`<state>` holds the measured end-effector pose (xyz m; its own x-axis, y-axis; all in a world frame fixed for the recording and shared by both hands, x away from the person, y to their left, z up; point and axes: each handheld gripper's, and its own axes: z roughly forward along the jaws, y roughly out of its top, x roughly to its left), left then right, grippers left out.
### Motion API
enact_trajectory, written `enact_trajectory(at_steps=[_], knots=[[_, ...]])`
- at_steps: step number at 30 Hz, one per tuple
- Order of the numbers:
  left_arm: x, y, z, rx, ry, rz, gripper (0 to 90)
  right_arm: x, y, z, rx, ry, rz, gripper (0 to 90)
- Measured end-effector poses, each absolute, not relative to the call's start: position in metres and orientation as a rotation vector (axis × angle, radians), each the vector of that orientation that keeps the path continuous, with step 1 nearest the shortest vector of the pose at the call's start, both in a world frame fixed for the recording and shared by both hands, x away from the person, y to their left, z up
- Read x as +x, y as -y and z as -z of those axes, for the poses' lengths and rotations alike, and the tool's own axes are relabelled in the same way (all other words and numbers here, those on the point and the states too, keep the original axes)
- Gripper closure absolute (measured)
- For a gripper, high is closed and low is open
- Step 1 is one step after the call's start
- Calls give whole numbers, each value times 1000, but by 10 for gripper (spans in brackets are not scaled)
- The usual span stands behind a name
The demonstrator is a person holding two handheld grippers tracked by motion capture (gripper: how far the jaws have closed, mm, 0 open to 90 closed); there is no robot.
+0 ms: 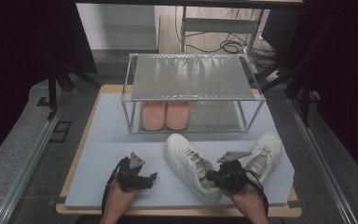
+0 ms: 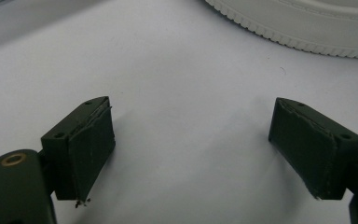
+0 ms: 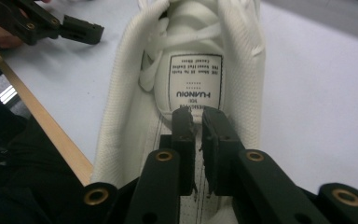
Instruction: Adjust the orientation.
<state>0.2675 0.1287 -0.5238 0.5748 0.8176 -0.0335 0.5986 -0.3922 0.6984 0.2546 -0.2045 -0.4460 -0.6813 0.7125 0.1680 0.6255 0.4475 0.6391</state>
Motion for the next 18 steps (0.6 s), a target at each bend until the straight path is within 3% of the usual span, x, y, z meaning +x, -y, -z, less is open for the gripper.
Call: enact_trajectory(at_steps=[9, 18], knots=[[267, -128, 524, 2125, -1128, -415, 143, 260, 216, 420, 1148, -2595, -941, 657], [267, -128, 524, 2124, -1128, -416, 143, 278, 212, 417, 1159, -2723, -721, 538]])
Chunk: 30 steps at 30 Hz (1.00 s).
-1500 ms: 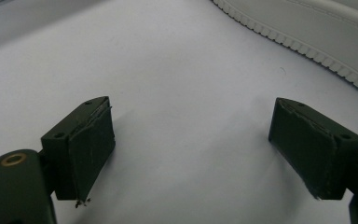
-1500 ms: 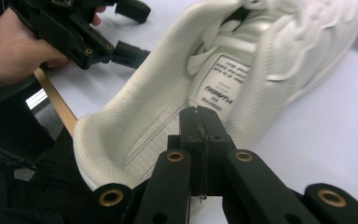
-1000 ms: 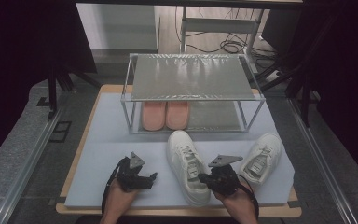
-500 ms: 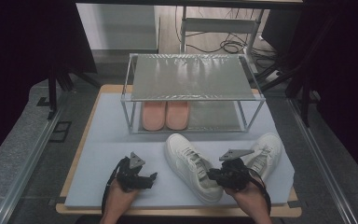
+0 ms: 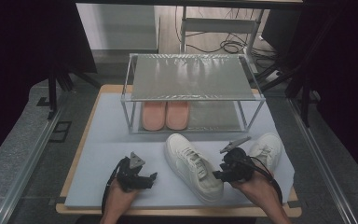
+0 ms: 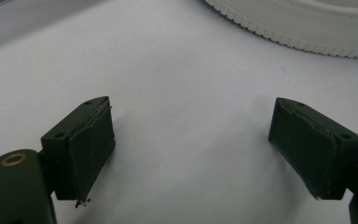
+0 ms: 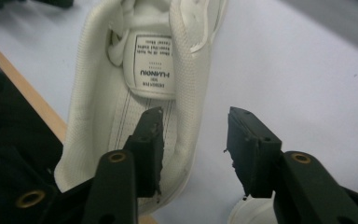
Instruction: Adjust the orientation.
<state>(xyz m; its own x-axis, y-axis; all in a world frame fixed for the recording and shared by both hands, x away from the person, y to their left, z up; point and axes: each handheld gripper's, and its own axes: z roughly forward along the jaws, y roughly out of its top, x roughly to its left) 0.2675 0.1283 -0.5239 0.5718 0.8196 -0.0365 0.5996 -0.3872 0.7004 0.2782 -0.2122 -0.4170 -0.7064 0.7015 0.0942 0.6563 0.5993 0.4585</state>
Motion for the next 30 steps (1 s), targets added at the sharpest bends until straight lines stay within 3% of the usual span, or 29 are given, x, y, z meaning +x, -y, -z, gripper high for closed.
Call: enact_trajectory(at_steps=[7, 20, 22, 30], knots=[[267, -128, 524, 2123, -1127, -417, 143, 287, 197, 422, 1112, -2793, -545, 479], [268, -129, 524, 2132, -1122, -418, 143, 307, 178, 434, 1104, -2876, -373, 657], [268, -129, 524, 2132, -1122, -418, 143, 309, 176, 437, 1103, -2897, -368, 722], [268, -129, 524, 2127, -1124, -418, 143, 313, 178, 436, 1160, -2914, -392, 794]])
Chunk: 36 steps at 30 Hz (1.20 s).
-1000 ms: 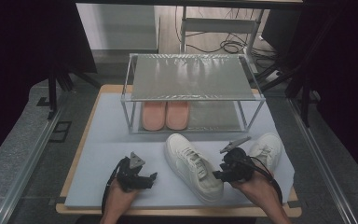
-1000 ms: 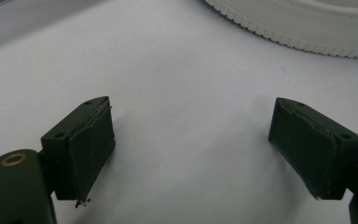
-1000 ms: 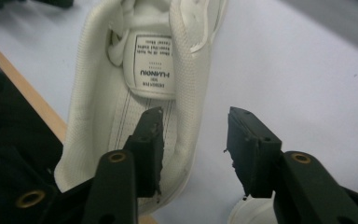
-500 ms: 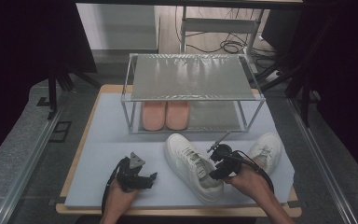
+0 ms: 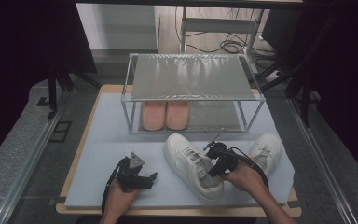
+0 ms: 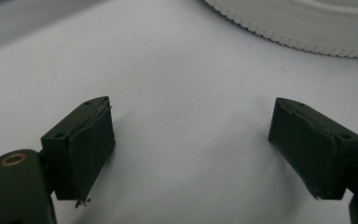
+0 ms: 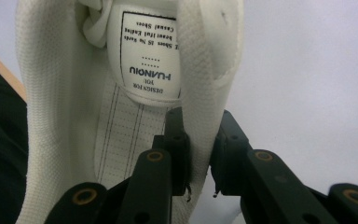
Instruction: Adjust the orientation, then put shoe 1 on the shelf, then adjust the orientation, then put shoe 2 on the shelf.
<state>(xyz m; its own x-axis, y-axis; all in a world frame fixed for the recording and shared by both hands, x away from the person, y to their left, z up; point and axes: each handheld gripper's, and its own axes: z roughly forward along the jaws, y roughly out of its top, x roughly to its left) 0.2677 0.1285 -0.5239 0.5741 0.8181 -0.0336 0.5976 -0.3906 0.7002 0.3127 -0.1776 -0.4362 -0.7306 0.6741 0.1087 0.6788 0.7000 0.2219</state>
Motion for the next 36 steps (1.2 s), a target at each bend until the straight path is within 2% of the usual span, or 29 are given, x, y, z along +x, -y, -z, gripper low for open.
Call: enact_trajectory(at_steps=[36], knots=[[268, -129, 524, 2123, -1127, -414, 144, 323, 199, 418, -1177, 2580, 607, 835]])
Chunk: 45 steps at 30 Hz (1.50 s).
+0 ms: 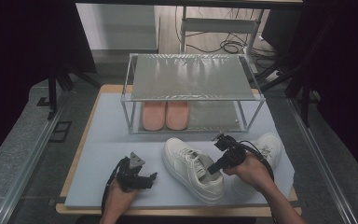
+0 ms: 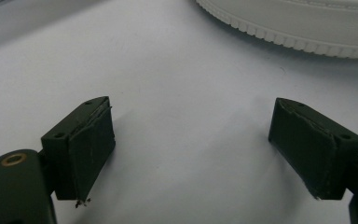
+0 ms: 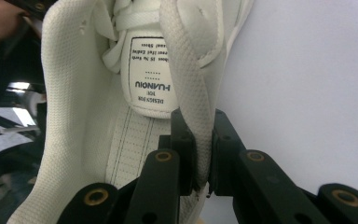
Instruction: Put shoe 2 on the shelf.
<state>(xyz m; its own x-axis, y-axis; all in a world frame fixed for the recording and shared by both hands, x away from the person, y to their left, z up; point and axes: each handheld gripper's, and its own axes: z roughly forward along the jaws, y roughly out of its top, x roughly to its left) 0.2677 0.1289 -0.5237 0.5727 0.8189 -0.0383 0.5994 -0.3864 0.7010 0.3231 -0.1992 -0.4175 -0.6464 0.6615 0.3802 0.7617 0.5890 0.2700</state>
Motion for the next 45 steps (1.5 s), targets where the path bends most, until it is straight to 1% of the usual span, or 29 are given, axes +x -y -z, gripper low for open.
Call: enact_trajectory(at_steps=[8, 33, 45], knots=[[267, -129, 524, 2125, -1126, -416, 144, 322, 206, 406, -1166, 2530, 687, 836], [267, -129, 523, 2131, -1128, -416, 144, 315, 221, 351, -1113, 2485, 906, 837], [268, -129, 524, 2132, -1124, -418, 144, 320, 229, 333, -1121, 2406, 1017, 838]])
